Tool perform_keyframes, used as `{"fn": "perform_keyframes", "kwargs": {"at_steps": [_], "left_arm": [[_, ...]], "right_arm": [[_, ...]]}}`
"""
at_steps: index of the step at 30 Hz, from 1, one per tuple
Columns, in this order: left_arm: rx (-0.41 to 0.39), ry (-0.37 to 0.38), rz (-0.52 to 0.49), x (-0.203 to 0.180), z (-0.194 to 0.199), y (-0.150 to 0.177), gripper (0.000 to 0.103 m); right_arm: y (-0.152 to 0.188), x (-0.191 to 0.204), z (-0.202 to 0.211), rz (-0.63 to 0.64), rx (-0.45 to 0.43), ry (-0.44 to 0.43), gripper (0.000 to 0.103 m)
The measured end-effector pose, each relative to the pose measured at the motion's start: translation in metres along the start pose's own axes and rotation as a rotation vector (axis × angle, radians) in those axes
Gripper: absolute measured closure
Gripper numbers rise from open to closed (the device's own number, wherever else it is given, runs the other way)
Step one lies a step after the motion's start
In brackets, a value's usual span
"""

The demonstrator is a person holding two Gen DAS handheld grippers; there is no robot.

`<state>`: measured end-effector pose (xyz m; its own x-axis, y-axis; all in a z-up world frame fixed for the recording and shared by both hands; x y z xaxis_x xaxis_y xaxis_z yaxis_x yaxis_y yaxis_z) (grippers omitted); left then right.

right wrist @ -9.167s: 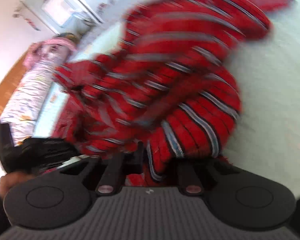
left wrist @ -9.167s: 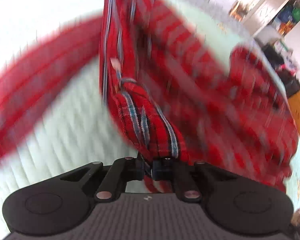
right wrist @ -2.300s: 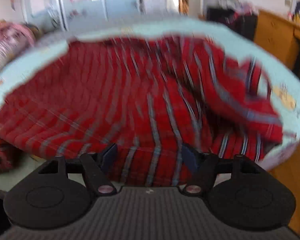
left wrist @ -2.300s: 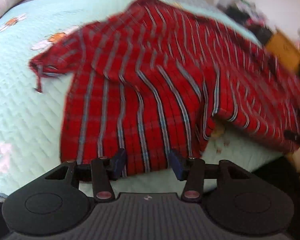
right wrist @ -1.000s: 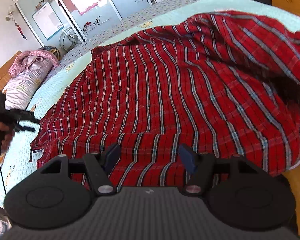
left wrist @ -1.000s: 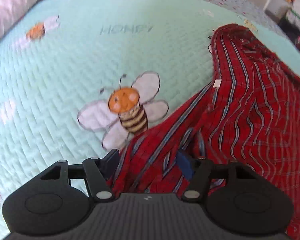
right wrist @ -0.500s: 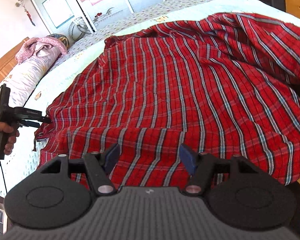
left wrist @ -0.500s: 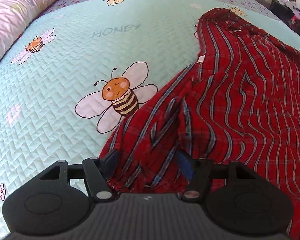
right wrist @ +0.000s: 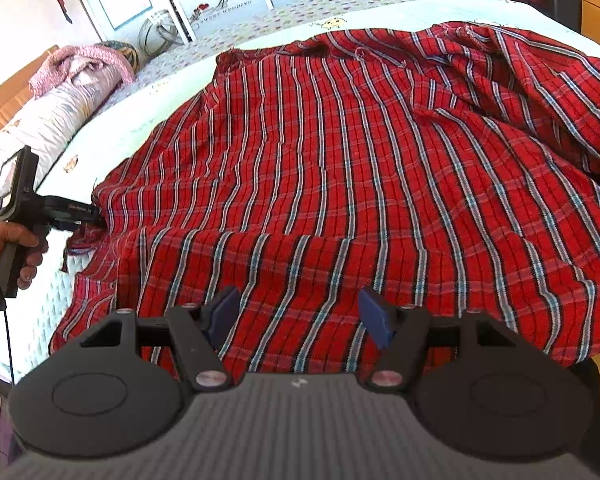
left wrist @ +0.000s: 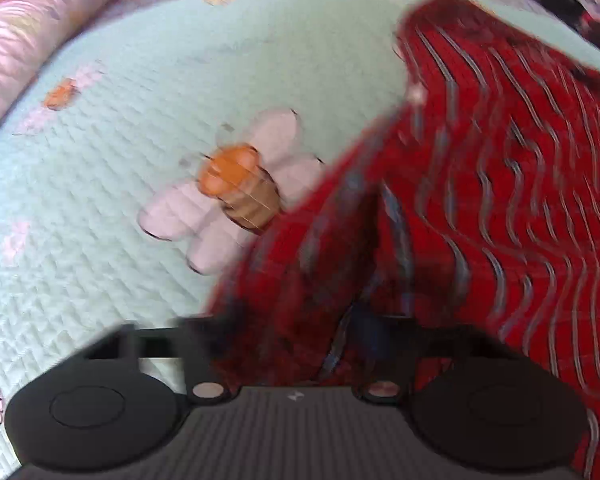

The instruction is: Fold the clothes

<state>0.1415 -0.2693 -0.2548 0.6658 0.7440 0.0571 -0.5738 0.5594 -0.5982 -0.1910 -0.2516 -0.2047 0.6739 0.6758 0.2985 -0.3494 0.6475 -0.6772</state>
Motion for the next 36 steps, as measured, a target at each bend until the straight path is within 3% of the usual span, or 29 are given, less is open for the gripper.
{"fn": "perform_keyframes", "kwargs": {"at_steps": [4, 8, 11, 14, 19, 22, 25, 28, 31, 33, 36], "left_arm": [[-0.107, -0.104, 0.049, 0.047, 0.031, -0.014, 0.096], [-0.195, -0.121, 0.118, 0.101, 0.076, -0.018, 0.096], [-0.216, -0.090, 0.122, 0.120, 0.099, -0.021, 0.093], [-0.214, 0.036, 0.074, 0.104, 0.105, -0.018, 0.089], [-0.250, 0.159, -0.046, 0.057, 0.114, -0.016, 0.086], [-0.273, 0.228, -0.119, 0.029, 0.119, -0.015, 0.079], [-0.296, 0.297, -0.192, 0.001, 0.126, -0.013, 0.062], [-0.259, 0.198, -0.086, 0.037, 0.097, -0.026, 0.060], [-0.165, 0.219, 0.048, 0.063, 0.060, -0.030, 0.060], [-0.096, 0.258, 0.047, 0.053, 0.039, -0.024, 0.060], [-0.020, 0.298, -0.032, 0.030, 0.011, -0.009, 0.060]], "right_arm": [[-0.004, 0.004, -0.002, 0.007, -0.004, 0.003, 0.036], [-0.003, 0.005, -0.007, 0.006, 0.006, -0.007, 0.035], [-0.003, 0.007, -0.007, 0.012, 0.008, -0.024, 0.035], [-0.003, 0.009, -0.007, 0.018, 0.005, -0.038, 0.035], [-0.004, 0.011, -0.003, 0.026, -0.005, -0.040, 0.035], [-0.007, 0.010, 0.004, 0.020, -0.023, -0.029, 0.035], [-0.007, 0.006, 0.005, 0.008, -0.025, -0.019, 0.035], [-0.005, 0.002, 0.004, -0.001, -0.019, -0.013, 0.035], [-0.002, 0.003, 0.001, -0.003, -0.007, -0.013, 0.035], [-0.001, 0.004, -0.002, 0.002, 0.001, -0.013, 0.035], [0.000, 0.003, -0.006, 0.009, 0.014, -0.001, 0.035]]}}
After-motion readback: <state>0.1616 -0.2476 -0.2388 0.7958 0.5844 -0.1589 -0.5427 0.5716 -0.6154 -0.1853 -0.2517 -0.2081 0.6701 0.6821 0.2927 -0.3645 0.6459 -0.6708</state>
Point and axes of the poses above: each gripper's, at about its wrist camera, not at the fingertips, and z roughly against the way its jaws point, x to its left, y to its underside, the point moved 7 cm from there along -z, roughly the way its jaws point, and after that the axes turned 5 degrees about -x, right-handed, at the moved point
